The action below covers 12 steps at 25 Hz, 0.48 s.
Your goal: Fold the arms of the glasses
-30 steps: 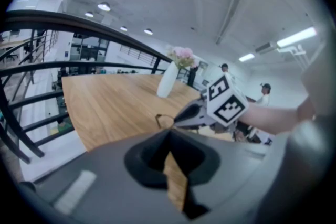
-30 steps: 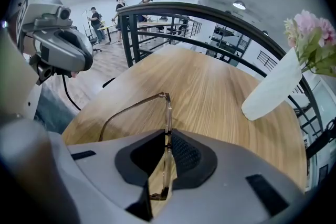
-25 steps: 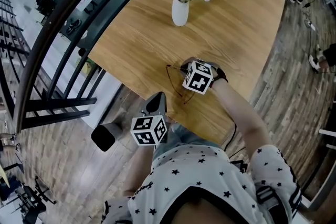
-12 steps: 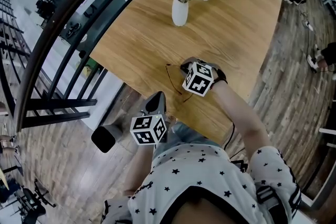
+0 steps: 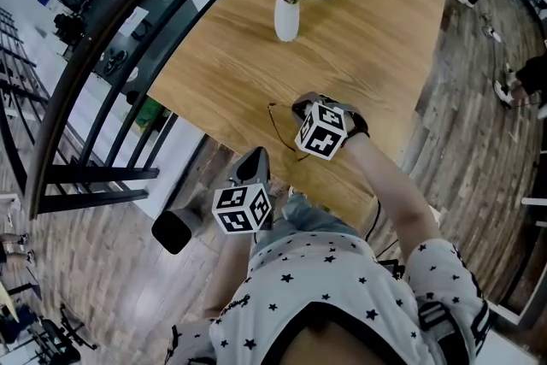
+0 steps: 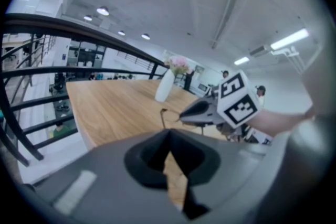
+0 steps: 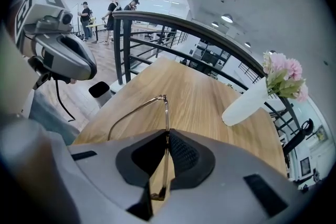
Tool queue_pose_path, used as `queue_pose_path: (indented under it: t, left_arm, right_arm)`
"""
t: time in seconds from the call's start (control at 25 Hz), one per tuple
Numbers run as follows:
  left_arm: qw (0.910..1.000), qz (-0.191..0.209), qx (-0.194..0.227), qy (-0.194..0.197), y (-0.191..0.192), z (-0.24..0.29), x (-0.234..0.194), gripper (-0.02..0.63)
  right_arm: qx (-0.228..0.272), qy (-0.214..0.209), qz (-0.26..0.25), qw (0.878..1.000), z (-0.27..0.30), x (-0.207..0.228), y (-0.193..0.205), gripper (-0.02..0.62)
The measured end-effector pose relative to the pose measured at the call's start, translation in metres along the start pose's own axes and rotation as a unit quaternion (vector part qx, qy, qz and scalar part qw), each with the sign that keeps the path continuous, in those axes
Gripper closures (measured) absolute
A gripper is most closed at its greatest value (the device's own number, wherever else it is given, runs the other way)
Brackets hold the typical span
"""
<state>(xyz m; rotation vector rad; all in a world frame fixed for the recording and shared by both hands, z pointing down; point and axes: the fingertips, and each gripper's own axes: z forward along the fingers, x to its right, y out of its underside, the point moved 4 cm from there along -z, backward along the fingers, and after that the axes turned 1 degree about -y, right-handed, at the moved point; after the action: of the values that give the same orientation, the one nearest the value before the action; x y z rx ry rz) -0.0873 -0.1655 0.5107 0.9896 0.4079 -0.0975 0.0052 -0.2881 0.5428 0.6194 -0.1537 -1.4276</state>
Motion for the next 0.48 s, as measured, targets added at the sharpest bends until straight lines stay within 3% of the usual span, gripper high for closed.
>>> queue_pose_path:
  t: [0.48]
  left_arm:
    - [0.9998,0.009,0.007,0.016,0.006,-0.03,-0.001,0.598]
  right_arm:
    - [0.012,0.046,0.02,0.999,-0.035,-0.026,-0.017,0.574]
